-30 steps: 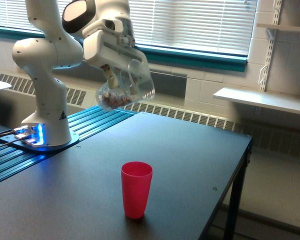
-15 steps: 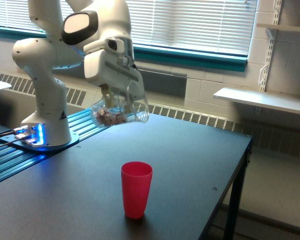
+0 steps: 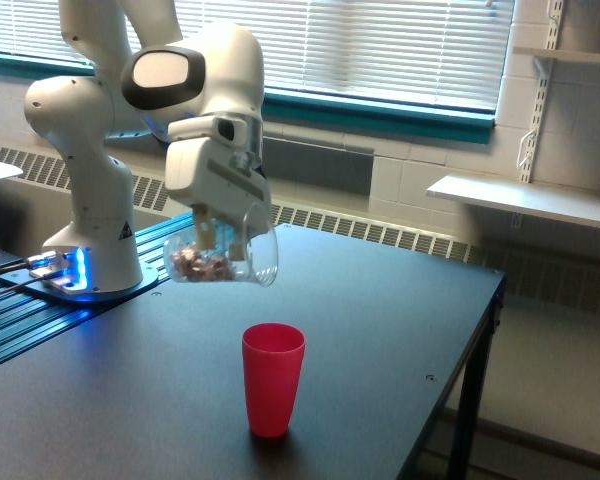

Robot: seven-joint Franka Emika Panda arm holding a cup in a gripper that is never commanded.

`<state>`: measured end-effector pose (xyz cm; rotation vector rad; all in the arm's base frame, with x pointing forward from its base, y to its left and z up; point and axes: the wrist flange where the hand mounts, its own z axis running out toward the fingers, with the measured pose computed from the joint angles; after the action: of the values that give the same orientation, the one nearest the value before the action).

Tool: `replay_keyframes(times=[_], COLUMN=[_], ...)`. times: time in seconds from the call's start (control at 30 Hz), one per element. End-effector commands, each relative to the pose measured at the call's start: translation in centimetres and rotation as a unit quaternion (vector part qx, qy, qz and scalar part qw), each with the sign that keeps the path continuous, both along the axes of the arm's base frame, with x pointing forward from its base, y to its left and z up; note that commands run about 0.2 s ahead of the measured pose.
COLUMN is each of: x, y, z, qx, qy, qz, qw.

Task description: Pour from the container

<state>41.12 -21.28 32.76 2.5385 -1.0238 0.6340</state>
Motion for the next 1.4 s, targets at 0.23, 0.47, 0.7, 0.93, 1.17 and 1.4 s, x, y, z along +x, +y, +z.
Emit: replay_keyframes(times=[0.23,0.47,0.7,0.93,1.17,1.4], x=[0.3,0.5,0.9,1.6,1.7,1.9], y=[-1.8,-1.5,-1.0,-0.5,-0.1,0.5], z=[-0.3,-1.6,-2.6,-3.3,-4.3,-4.9], qx=[-0.026,-0.036,-0.038,-0.059,-0.063,-0.079], qy=[0.023,0.054,0.062,0.069,0.077,0.087], qz=[-0.023,-0.02,-0.01,-0.007,-0.007,0.004], qw=[0.9991,0.9977,0.9973,0.9958,0.9949,0.9931])
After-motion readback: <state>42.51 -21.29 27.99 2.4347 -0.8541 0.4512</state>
